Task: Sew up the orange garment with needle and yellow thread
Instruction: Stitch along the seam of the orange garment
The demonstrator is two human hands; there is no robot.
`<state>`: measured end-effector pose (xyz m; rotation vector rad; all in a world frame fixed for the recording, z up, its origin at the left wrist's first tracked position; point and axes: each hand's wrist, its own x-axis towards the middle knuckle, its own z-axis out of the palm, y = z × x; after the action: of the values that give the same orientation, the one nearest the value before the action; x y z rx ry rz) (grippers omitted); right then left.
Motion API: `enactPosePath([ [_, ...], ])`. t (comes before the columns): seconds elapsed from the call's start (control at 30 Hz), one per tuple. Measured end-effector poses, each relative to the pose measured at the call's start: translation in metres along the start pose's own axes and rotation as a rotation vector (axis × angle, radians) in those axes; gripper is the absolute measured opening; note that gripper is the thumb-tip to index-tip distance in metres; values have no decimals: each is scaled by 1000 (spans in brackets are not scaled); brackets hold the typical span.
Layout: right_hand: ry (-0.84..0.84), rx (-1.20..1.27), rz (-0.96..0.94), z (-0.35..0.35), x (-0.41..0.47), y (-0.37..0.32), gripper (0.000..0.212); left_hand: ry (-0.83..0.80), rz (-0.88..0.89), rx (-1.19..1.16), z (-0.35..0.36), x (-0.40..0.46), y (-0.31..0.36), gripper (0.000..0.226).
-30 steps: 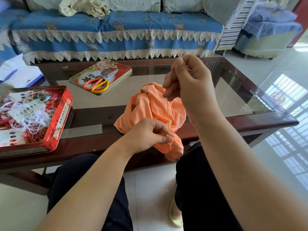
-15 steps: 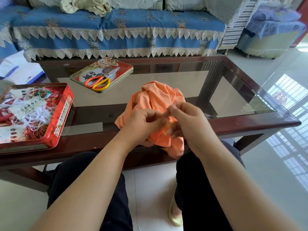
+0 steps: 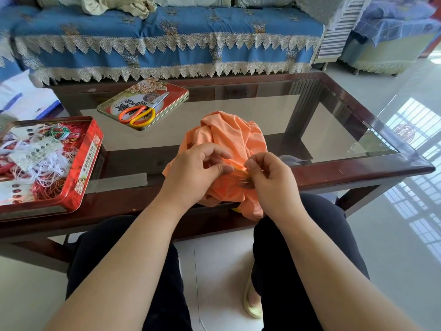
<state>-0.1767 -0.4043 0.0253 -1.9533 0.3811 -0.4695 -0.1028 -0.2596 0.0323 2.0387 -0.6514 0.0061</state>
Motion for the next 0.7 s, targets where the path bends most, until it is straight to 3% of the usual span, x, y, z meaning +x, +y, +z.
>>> enactPosePath([
  [0.1, 25, 18, -11, 1, 2, 3, 17, 50, 120, 154, 0, 1, -3, 14],
  [0.17, 50, 30, -26, 2, 2, 4, 18, 18, 102, 176, 0, 1, -4, 17],
  [0.37, 83, -12, -56, -2, 3, 10, 9, -98, -45, 0, 2, -1, -5, 11],
  [0.5, 169, -58, -251, -2, -5, 5, 7, -100, -62, -107, 2, -1, -2, 11],
  [0.57, 120, -57, -261, -2, -13, 4, 5, -102, -85, -138, 2, 0, -3, 12],
  [0.7, -66, -55, -88, 2, -22, 5, 7, -57, -102, -181, 2, 0, -4, 11],
])
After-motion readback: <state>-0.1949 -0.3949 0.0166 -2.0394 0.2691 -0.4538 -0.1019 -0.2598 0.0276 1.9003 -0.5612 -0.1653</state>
